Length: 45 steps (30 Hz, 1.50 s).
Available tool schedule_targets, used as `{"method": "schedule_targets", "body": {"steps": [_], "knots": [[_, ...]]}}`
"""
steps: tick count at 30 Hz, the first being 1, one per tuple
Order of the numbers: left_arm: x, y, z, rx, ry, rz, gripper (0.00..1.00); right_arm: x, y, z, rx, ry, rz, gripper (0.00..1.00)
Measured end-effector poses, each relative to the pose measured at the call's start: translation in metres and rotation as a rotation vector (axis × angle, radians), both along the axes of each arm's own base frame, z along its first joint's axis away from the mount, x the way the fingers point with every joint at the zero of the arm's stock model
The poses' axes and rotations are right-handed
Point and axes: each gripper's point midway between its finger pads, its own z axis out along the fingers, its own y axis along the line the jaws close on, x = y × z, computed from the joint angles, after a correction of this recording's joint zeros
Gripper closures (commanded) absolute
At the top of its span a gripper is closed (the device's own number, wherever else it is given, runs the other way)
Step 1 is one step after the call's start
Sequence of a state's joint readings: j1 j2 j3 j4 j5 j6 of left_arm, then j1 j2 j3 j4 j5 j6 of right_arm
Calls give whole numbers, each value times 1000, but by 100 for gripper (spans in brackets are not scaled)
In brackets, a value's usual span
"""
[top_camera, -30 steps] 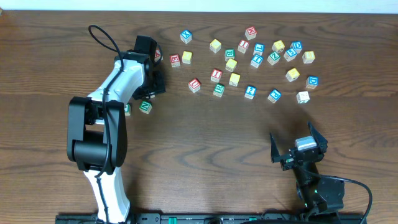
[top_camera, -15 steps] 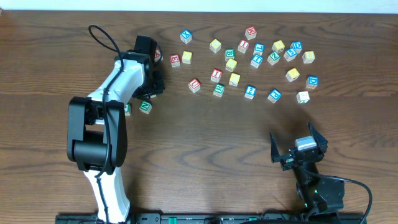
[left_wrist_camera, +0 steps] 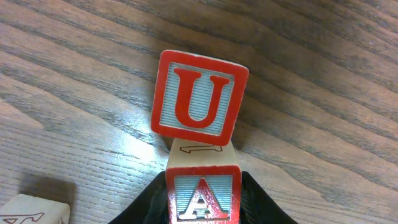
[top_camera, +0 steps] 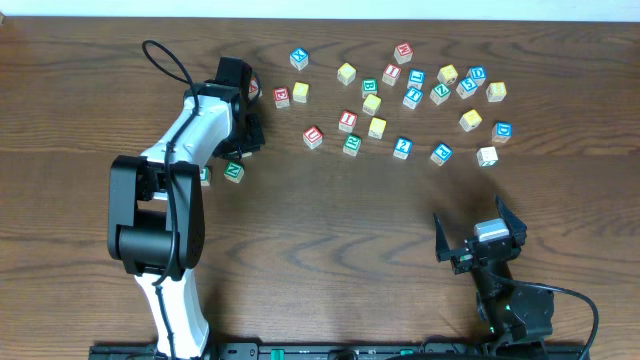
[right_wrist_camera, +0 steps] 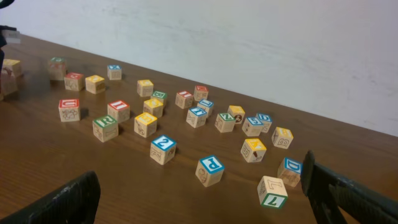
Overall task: Spell out AI2
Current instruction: 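Lift the red A block with the left gripper and carry it forward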
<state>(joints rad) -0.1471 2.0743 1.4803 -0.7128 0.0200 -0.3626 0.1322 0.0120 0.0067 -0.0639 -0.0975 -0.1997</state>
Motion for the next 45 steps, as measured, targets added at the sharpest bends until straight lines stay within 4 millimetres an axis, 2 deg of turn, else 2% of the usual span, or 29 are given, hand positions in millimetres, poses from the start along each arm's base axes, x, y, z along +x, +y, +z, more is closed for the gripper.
{"method": "schedule_targets", "body": {"steps": [18,24,27,32,36,41,45], "knots": [[-3,0,0,3,12,-8,75,0,0,0,0,0,0,1],[-5,1,7,7,6,-34,75,0,0,0,0,0,0,1],[-3,0,27,4,-34,-44,75,0,0,0,0,0,0,1],[-3,0,87,-11,-162,-48,75,0,0,0,0,0,0,1],[-16,2,133,-20,-235,-48,75,0,0,0,0,0,0,1],[-44,-2,164,-18,-246,-87,75,0,0,0,0,0,0,1],[-67,-18,173,-18,-220,-151,75,0,0,0,0,0,0,1]]}}
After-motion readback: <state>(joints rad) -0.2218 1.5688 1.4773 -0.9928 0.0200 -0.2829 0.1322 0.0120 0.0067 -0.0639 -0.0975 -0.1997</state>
